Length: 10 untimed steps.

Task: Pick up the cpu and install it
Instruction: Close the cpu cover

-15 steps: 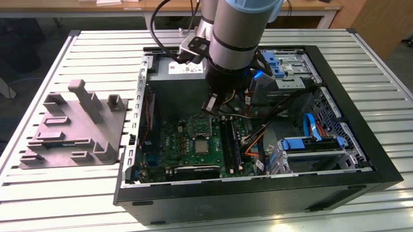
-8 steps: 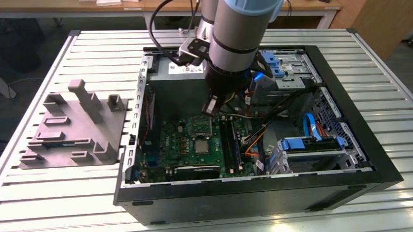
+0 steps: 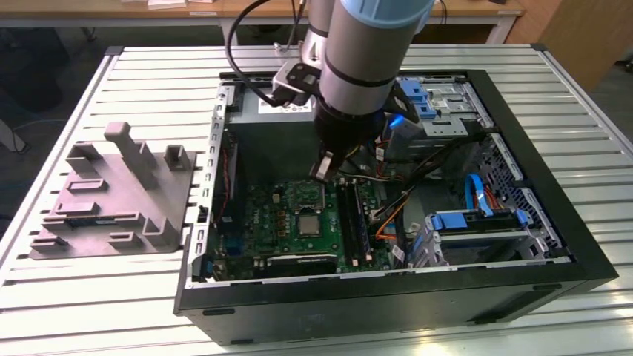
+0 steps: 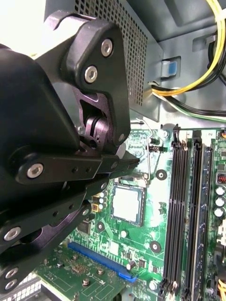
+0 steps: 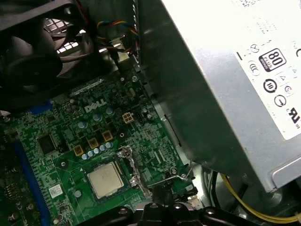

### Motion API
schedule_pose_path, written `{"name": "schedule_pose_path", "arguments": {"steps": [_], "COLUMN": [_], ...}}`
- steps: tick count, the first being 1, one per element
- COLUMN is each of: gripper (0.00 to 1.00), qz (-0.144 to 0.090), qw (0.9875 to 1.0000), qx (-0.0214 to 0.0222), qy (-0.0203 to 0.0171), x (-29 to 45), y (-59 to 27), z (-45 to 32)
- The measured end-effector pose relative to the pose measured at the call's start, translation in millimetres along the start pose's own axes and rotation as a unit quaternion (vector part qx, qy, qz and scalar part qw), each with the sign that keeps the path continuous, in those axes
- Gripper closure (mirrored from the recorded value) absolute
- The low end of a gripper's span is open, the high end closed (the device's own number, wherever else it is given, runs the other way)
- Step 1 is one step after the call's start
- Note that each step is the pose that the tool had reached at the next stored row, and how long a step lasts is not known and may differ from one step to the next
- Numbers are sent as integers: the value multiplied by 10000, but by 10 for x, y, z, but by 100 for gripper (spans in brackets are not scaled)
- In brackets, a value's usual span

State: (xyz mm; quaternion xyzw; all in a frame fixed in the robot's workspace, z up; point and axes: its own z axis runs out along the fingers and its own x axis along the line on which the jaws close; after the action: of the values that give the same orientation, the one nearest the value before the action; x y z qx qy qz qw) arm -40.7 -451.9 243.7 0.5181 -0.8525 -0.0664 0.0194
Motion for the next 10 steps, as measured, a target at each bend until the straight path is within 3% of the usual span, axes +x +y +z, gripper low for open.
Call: {"name": "schedule_pose_path", "arguments": {"steps": [10], "gripper": [89], "qz": [-40], "qw": [10000], "qx": [0], "qy": [4], "x": [65], "y": [-19], "z": [-4]}}
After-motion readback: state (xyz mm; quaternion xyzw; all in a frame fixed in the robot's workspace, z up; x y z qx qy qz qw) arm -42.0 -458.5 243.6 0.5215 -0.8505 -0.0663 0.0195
